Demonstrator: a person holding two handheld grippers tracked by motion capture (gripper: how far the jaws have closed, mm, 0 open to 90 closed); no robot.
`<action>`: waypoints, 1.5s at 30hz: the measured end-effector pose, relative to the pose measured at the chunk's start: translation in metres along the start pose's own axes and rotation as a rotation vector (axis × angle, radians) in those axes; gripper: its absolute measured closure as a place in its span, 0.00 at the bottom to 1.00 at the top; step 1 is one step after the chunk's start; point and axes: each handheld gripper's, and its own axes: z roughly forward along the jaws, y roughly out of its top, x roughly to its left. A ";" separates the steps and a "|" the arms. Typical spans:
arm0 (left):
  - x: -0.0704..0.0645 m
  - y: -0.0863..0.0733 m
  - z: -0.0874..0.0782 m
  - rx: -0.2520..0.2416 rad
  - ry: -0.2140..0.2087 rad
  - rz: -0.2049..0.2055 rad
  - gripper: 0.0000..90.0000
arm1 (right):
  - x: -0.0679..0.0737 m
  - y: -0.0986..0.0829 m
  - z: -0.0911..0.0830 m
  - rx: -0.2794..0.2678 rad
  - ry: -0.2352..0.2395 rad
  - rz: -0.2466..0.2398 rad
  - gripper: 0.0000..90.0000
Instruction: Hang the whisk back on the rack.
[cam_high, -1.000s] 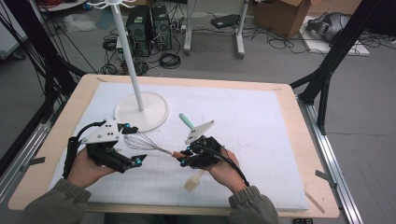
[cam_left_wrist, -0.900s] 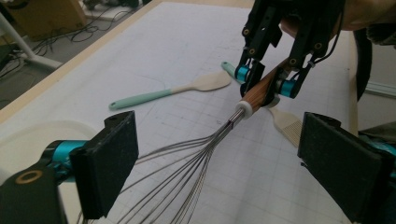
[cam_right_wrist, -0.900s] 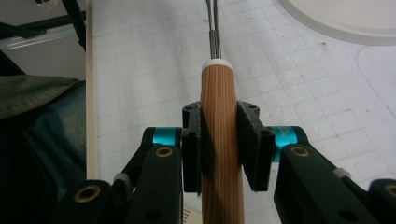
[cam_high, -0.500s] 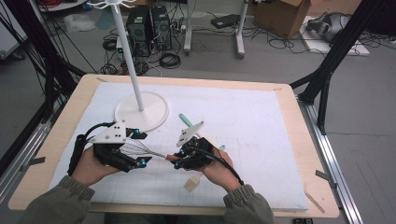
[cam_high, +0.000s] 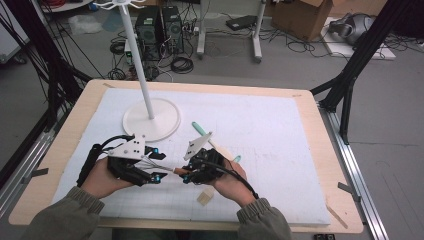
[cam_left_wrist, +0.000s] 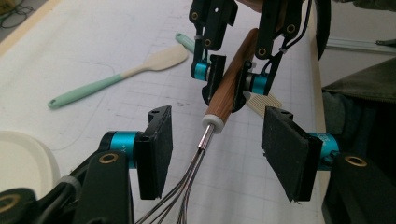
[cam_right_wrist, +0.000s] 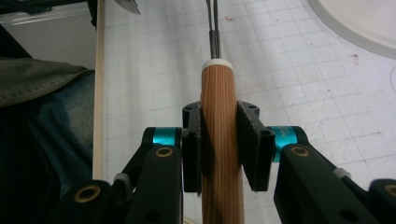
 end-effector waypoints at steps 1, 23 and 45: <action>0.000 -0.001 0.001 0.003 -0.005 0.002 0.53 | 0.000 0.000 0.001 -0.003 -0.004 -0.004 0.80; -0.001 -0.005 0.014 0.154 -0.015 0.038 0.69 | 0.011 0.008 0.003 0.047 -0.023 -0.061 0.80; -0.006 0.001 0.024 0.284 -0.028 0.054 0.86 | 0.025 0.017 0.005 0.071 -0.055 -0.136 0.80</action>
